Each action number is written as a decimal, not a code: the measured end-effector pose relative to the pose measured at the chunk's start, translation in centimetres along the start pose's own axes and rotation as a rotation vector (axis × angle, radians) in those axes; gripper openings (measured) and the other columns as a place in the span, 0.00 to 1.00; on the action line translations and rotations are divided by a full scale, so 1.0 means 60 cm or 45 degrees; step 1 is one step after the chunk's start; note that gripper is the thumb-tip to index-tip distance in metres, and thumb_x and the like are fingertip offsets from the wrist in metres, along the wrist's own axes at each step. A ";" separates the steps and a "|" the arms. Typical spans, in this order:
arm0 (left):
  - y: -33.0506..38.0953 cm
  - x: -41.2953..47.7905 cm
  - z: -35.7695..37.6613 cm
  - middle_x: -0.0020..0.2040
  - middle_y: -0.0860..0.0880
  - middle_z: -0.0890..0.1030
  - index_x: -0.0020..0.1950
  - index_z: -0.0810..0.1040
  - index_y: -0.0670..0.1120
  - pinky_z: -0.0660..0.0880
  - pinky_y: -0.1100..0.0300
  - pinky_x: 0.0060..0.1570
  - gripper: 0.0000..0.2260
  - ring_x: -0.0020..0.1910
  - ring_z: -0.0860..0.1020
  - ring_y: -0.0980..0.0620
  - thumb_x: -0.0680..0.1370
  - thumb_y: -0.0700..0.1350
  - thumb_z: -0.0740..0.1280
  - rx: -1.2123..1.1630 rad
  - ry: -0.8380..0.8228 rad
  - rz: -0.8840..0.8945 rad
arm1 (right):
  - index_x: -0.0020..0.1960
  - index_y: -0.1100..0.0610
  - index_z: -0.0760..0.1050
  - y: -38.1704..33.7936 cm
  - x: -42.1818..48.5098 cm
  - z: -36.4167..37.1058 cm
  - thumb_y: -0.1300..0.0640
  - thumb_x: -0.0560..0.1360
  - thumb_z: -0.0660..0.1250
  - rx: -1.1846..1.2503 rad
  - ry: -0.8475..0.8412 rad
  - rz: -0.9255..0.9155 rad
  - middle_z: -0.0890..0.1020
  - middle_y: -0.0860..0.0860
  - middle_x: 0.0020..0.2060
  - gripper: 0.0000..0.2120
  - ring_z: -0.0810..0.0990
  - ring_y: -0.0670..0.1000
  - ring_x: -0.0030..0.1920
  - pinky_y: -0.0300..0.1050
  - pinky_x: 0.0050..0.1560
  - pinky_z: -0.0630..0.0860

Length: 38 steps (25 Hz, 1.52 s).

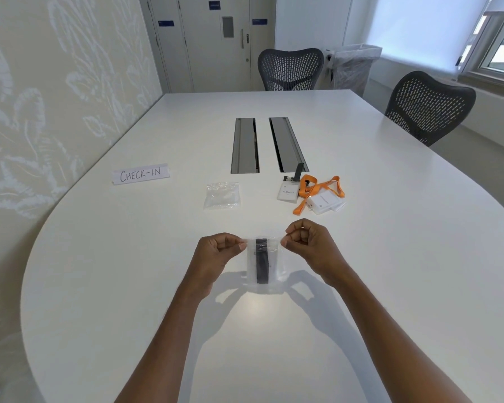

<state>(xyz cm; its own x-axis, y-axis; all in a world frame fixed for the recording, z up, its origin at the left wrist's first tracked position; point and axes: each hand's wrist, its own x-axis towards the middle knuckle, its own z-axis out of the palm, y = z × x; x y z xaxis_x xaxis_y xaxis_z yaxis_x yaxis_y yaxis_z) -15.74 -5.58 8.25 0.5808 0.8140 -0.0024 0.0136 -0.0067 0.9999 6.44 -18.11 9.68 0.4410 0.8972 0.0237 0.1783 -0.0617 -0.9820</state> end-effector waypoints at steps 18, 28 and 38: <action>-0.030 0.046 -0.027 0.44 0.44 0.86 0.45 0.80 0.41 0.81 0.55 0.40 0.03 0.39 0.83 0.45 0.78 0.35 0.71 -0.286 0.440 -0.335 | 0.47 0.68 0.83 0.065 -0.029 0.088 0.67 0.77 0.73 0.066 -0.028 0.349 0.84 0.60 0.34 0.02 0.81 0.54 0.34 0.44 0.38 0.81; -0.075 0.102 -0.068 0.45 0.49 0.88 0.45 0.88 0.45 0.81 0.53 0.52 0.02 0.49 0.85 0.47 0.76 0.42 0.75 0.586 0.632 -0.171 | 0.47 0.62 0.75 0.060 -0.007 0.183 0.64 0.74 0.70 -0.319 0.114 0.288 0.84 0.57 0.37 0.04 0.80 0.53 0.31 0.43 0.30 0.77; -0.131 0.025 0.057 0.78 0.41 0.71 0.78 0.69 0.43 0.69 0.48 0.75 0.23 0.79 0.68 0.43 0.83 0.45 0.65 1.448 0.349 0.339 | 0.49 0.59 0.78 0.089 -0.022 0.184 0.62 0.83 0.63 -0.247 0.319 0.028 0.77 0.52 0.52 0.07 0.81 0.50 0.25 0.42 0.26 0.78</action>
<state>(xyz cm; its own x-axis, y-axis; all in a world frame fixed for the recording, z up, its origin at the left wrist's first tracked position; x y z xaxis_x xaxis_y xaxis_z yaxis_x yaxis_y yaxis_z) -12.18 -6.31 0.32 0.4841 0.8046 0.3439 0.7105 -0.5908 0.3823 -2.88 -14.82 2.35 0.6453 0.7605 0.0718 0.3198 -0.1837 -0.9295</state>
